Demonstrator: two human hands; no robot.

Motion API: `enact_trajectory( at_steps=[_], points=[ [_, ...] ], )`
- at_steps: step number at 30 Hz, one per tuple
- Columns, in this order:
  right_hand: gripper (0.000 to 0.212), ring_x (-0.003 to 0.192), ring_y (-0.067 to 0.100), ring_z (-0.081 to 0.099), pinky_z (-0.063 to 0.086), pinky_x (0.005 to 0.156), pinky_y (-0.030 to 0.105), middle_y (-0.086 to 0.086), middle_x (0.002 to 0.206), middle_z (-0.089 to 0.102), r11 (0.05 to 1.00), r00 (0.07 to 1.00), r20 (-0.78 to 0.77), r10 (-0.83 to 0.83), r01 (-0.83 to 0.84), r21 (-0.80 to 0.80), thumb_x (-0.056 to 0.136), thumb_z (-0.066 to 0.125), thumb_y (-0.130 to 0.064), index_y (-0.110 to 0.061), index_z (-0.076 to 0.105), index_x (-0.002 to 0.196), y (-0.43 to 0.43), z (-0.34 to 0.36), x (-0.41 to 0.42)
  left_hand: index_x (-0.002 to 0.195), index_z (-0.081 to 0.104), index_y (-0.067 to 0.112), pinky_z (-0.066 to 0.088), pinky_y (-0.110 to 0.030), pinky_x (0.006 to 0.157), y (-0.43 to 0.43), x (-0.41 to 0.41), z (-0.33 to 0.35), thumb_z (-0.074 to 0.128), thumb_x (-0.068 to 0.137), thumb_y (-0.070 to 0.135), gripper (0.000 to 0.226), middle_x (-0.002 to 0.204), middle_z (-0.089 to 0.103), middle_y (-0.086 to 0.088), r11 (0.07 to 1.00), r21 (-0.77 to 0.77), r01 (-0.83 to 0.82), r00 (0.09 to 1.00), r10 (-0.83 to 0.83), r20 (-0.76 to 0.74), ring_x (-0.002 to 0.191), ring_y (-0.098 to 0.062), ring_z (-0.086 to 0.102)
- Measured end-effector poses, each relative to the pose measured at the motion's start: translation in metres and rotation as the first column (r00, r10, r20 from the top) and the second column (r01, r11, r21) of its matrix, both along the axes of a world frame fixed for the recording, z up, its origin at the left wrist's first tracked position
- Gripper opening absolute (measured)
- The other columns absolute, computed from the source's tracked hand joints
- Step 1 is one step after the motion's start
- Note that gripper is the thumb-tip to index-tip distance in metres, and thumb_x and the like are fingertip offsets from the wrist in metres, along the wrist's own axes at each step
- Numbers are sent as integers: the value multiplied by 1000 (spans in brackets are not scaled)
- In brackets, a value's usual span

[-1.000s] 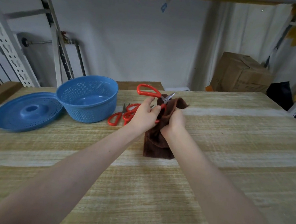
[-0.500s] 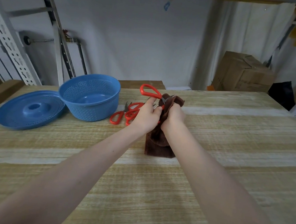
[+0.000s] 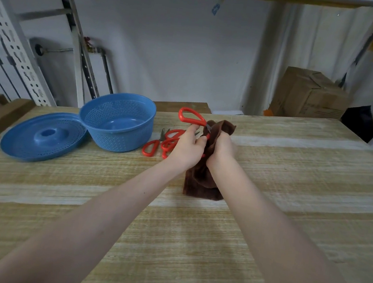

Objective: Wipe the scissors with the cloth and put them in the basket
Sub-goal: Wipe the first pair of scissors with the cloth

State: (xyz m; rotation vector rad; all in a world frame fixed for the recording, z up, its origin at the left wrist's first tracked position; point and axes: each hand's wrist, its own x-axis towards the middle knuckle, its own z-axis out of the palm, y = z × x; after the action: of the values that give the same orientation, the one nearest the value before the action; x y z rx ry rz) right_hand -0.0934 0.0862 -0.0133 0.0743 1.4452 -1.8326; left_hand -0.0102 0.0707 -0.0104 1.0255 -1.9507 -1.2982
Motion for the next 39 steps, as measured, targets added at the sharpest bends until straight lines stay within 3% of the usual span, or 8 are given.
enact_trajectory(
  at_steps=[7, 12, 22, 29, 33, 36, 37, 39],
  points=[
    [12, 66, 28, 67, 59, 79, 46, 10, 69, 67, 999, 998, 38, -53, 53, 8, 86, 60, -8, -5, 63, 74, -4, 8, -5, 148, 31, 15, 45, -47, 104, -4, -3, 3, 40, 102, 21, 47, 140, 51, -13, 1000, 17, -5, 1000, 5, 18, 128, -29, 49],
    [16, 82, 31, 70, 58, 82, 47, 16, 93, 72, 992, 988, 91, -124, 127, -27, 88, 63, -16, -1, 67, 93, -3, 5, -2, 147, 34, 11, 42, -47, 107, -3, 0, 0, 40, 102, 17, 46, 141, 50, -12, 1000, -4, -2, 1000, 2, 21, 130, -27, 48],
    [12, 59, 24, 66, 60, 65, 35, 8, 68, 67, 1000, 1000, -9, 0, 0, -5, 80, 70, -9, -6, 65, 70, 2, 2, 0, 140, 39, 16, 47, -29, 63, -1, 7, 1, 39, 103, 15, 37, 76, 57, 4, 998, 64, 12, 992, -4, -127, 65, -12, 52],
    [7, 61, 25, 65, 52, 52, 30, 10, 76, 67, 997, 997, 16, -76, 75, 5, 84, 64, -10, -7, 62, 78, -4, 3, -17, 147, 33, 14, 52, -29, 90, 0, 7, 6, 38, 103, 16, 44, 123, 60, -5, 1000, 27, 15, 998, -13, -62, 99, -9, 59],
    [26, 63, 26, 70, 57, 54, 32, 12, 81, 73, 1000, 1000, 30, -7, 7, 1, 73, 81, -24, -7, 68, 87, -8, 3, -13, 148, 32, 15, 53, -24, 74, -2, 7, 8, 39, 103, 13, 45, 91, 63, 2, 1000, 16, 2, 994, 0, -108, 78, -4, 61],
    [44, 68, 30, 73, 60, 70, 48, 13, 85, 75, 995, 995, 10, 102, -102, -7, 60, 87, -31, -7, 72, 93, -14, -7, -10, 149, 30, 14, 48, -45, 100, -6, 6, 6, 40, 102, 14, 48, 128, 58, -20, 1000, 25, -17, 994, 19, -106, 120, -32, 57],
    [40, 68, 30, 73, 60, 70, 48, 13, 84, 75, 995, 994, 14, 104, -104, 5, 61, 86, -29, -7, 72, 91, -11, -5, -8, 148, 31, 14, 49, -45, 98, -5, 6, 5, 40, 102, 15, 47, 127, 59, -19, 999, 34, -14, 996, 17, -92, 118, -33, 58],
    [21, 63, 27, 71, 61, 67, 42, 11, 73, 73, 998, 999, 4, 54, -54, 16, 67, 81, -18, -6, 70, 80, -2, 2, -5, 145, 37, 16, 55, -29, 65, -2, 6, 5, 39, 102, 13, 43, 86, 65, -6, 998, 63, 15, 995, -9, -97, 74, -16, 65]
  ],
)
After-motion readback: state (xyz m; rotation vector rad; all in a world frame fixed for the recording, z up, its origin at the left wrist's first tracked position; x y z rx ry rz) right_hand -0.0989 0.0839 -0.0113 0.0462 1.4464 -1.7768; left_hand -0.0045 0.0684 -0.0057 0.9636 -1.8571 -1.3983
